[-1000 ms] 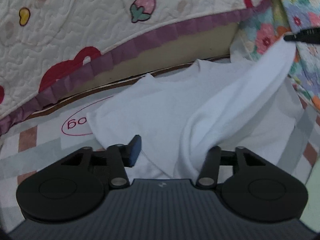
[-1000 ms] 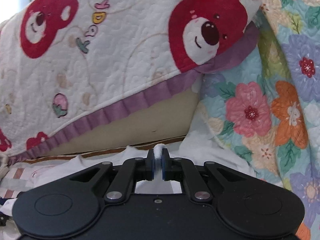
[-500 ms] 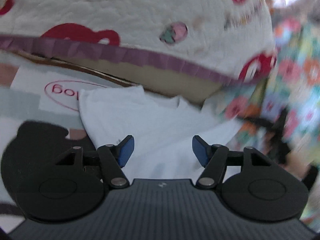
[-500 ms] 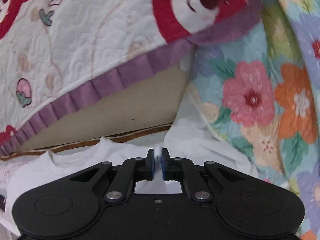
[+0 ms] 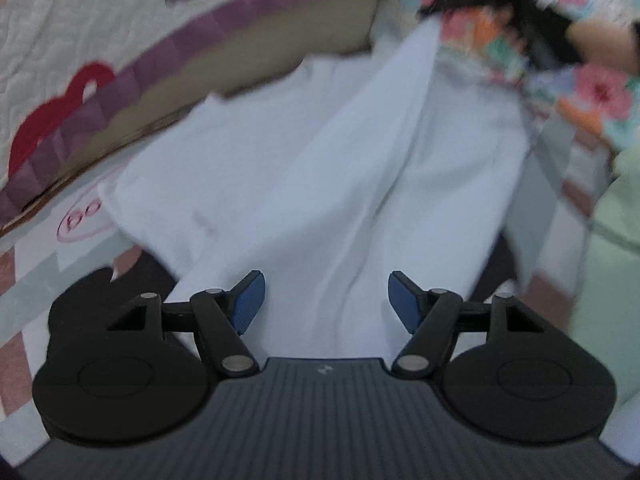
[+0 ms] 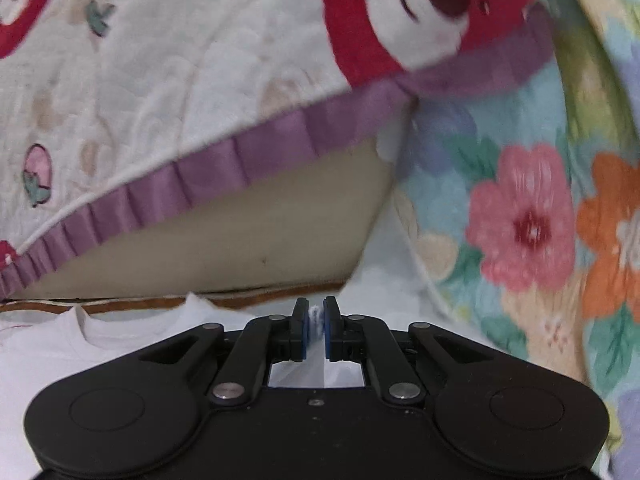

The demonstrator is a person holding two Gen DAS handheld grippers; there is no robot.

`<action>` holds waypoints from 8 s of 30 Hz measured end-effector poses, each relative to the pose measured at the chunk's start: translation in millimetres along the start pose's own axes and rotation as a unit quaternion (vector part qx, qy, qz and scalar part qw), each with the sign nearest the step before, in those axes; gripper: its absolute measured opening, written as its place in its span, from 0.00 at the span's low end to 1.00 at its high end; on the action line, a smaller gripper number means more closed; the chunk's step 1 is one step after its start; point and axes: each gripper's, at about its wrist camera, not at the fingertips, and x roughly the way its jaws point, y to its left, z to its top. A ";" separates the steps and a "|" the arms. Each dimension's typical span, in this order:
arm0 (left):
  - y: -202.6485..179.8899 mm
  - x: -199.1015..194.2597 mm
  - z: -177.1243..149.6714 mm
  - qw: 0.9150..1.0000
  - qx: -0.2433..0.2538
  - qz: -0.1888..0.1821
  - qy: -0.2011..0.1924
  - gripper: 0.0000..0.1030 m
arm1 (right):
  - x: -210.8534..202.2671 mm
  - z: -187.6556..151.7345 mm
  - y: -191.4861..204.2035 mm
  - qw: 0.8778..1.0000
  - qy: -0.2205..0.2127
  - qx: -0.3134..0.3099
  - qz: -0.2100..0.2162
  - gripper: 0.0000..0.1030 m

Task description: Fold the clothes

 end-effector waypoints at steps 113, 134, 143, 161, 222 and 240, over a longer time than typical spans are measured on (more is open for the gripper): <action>168.4 51.6 63.1 0.903 -0.367 0.197 -0.104 0.34 | 104.0 -1.5 -14.5 0.999 0.053 0.010 0.008 0.25; 53.5 23.4 13.5 0.947 -0.276 0.162 0.021 0.38 | -13.6 -108.7 -59.5 0.992 0.068 0.082 0.067 0.10; 49.6 8.5 -0.3 0.928 -0.322 0.185 0.043 0.39 | -28.1 -110.6 -77.0 0.991 0.071 0.097 -0.055 0.10; -1.8 17.8 1.4 0.950 -0.246 0.193 0.006 0.40 | 45.6 -57.9 18.2 0.992 0.082 -0.045 0.089 0.43; 35.2 -37.4 -9.7 0.940 -0.288 0.182 -0.008 0.11 | -100.3 -153.6 -48.3 0.972 0.053 0.221 0.051 0.05; 101.4 59.2 33.1 0.922 -0.202 0.323 -0.066 0.33 | -89.8 -151.4 -52.1 0.980 0.076 0.175 0.051 0.07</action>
